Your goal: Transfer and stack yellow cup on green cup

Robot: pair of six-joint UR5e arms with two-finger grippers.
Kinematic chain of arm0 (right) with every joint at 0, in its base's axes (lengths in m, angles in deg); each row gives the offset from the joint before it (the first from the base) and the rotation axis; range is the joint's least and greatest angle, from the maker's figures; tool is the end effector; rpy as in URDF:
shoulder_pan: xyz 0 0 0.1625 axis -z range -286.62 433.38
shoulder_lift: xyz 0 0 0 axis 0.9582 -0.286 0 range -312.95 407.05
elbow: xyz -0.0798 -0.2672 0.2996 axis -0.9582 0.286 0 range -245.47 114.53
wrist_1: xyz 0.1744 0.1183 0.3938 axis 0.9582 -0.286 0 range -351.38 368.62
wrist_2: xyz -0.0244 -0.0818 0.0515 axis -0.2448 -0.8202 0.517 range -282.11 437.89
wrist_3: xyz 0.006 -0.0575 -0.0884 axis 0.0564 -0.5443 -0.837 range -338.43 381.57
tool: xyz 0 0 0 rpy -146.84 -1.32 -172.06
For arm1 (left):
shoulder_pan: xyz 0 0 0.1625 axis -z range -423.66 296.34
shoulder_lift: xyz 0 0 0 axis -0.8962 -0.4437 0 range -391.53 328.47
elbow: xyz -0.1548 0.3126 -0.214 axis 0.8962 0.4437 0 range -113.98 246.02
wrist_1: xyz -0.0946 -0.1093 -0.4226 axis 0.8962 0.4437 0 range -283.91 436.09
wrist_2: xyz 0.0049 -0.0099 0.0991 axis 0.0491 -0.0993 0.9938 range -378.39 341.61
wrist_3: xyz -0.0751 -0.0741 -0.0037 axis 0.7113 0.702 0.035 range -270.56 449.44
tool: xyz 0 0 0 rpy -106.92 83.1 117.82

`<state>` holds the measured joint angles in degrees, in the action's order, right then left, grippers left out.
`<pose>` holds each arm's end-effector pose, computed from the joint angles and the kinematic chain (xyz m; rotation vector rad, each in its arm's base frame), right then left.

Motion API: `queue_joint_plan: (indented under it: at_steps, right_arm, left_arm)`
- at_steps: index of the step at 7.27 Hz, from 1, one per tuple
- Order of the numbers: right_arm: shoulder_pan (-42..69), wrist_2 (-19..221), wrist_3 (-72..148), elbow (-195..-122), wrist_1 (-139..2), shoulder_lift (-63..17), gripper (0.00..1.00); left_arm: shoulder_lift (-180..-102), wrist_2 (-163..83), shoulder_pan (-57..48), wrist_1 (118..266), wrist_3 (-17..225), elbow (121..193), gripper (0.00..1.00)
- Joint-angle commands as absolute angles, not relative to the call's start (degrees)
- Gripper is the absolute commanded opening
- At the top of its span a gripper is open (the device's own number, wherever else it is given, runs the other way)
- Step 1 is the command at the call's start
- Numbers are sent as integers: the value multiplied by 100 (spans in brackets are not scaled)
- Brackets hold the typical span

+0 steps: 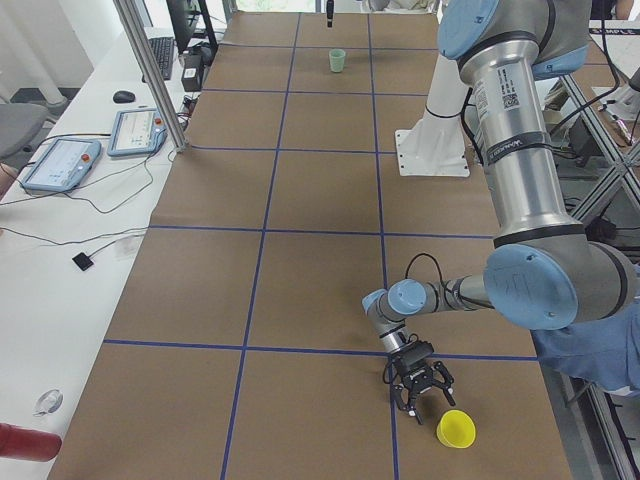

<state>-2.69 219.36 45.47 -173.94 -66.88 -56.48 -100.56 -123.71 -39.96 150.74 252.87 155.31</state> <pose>-0.0580 -0.4439 0.5525 0.0108 -0.9429 0.0086 0.2030 -0.2042 0.8434 0.0411 -0.7884 -1.7053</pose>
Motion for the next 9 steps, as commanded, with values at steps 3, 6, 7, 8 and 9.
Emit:
queue_joint_plan:
  at_steps: [3, 6, 7, 8, 9]
  right_arm:
    - [-265, 21983, 4547, -17392, -6688, -5701, 100]
    - [-265, 22001, 4556, -17392, -6688, -5702, 100]
    - [-265, 22010, 4565, -17401, -6688, -5702, 100]
    - [-265, 22010, 4565, -17401, -6688, -5702, 100]
    - [-265, 22010, 4600, -17419, -6688, -5702, 100]
  left_arm:
    - [-10052, -12430, -4142, 15394, 25405, 15155, 100]
    - [-10044, -12500, -4239, 15431, 25529, 14961, 100]
    - [-10044, -12587, -4257, 15475, 25529, 14839, 100]
    - [-10044, -12632, -4274, 15475, 25529, 14829, 100]
    - [-10044, -12789, -4318, 15475, 25529, 14776, 100]
